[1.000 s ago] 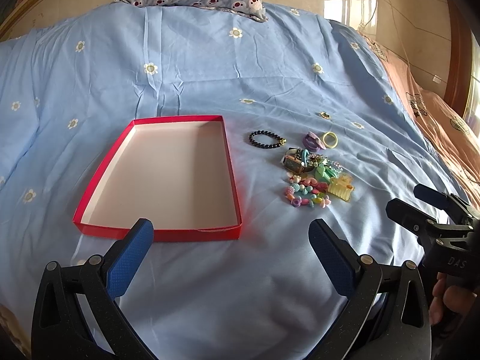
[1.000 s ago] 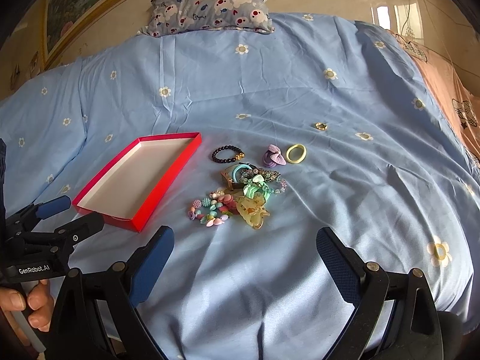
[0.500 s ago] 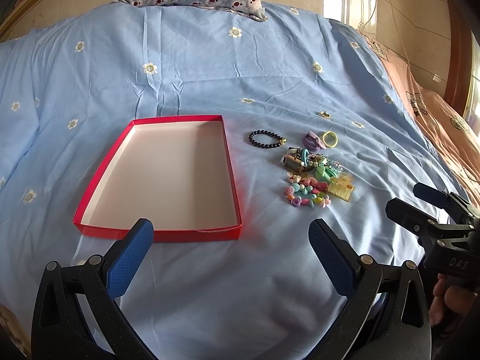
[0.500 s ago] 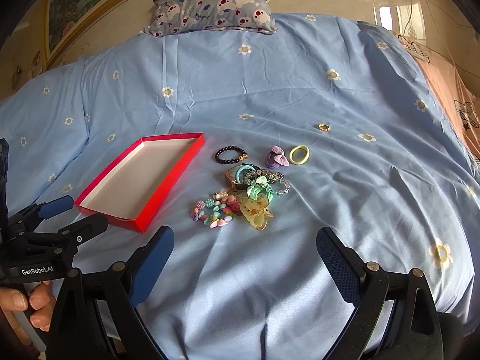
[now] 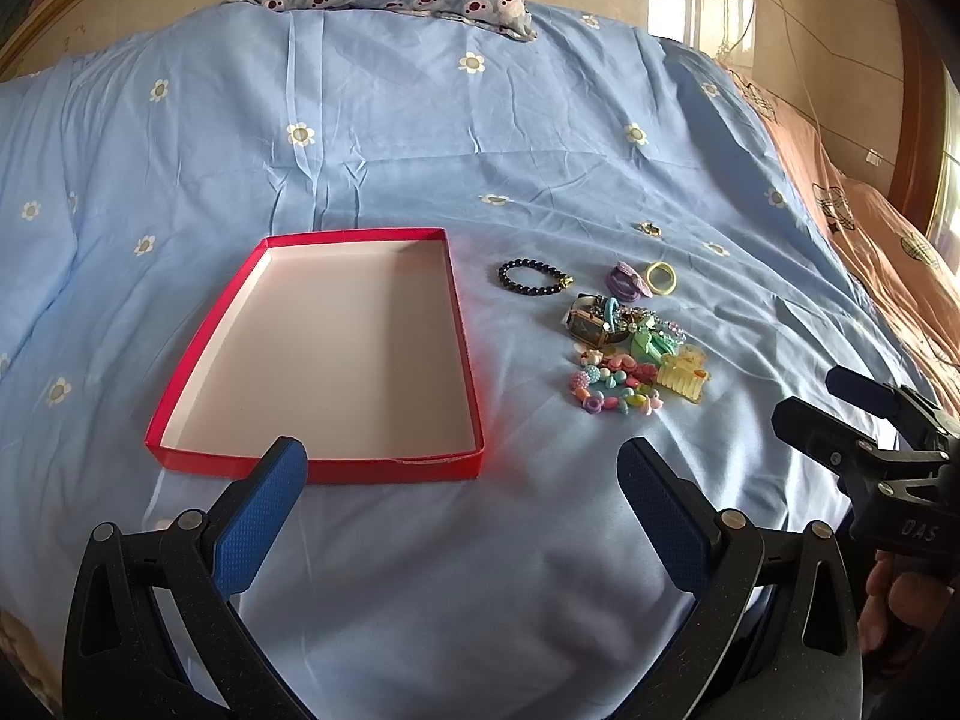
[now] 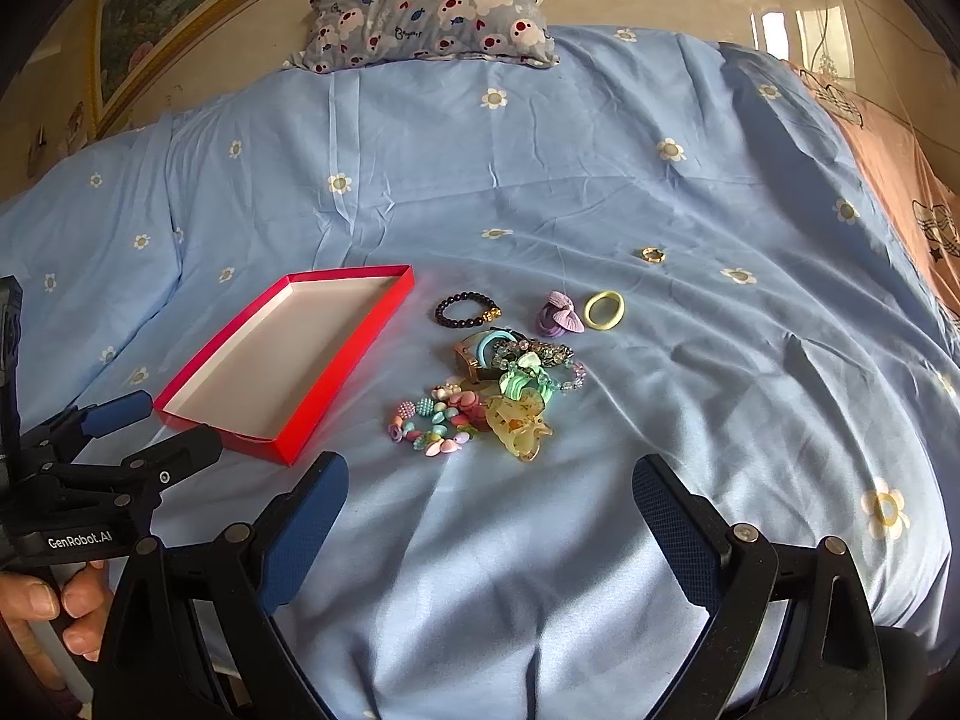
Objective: Organize jewelry
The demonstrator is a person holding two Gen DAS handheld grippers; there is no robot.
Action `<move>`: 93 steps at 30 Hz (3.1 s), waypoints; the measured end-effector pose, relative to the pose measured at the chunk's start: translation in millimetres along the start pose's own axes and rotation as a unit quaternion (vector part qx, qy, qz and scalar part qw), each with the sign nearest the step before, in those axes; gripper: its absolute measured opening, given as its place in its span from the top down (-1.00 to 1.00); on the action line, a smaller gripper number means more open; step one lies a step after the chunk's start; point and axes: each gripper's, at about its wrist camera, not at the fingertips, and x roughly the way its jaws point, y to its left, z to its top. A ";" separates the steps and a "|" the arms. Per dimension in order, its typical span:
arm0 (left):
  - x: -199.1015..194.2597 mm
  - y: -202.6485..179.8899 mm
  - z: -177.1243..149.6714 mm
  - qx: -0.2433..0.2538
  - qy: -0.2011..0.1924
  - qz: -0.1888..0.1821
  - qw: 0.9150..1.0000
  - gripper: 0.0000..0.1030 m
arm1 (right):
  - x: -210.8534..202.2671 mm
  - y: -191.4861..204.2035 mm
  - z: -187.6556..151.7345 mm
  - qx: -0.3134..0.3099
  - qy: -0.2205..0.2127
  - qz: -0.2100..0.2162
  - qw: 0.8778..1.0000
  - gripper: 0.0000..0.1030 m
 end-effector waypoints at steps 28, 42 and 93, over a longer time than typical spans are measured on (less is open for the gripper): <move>7.2 -5.4 -4.3 0.000 0.012 -0.004 1.000 -1.00 | 2.4 -0.9 0.8 0.008 0.002 0.003 1.000 -0.88; 30.0 -7.0 17.9 0.016 0.047 -0.049 0.998 -0.78 | 21.1 -15.9 6.8 0.021 0.020 0.021 0.999 -0.80; 124.8 -59.3 51.6 0.148 0.155 -0.176 0.961 0.78 | 91.8 -50.6 31.4 0.073 0.109 0.107 0.985 0.44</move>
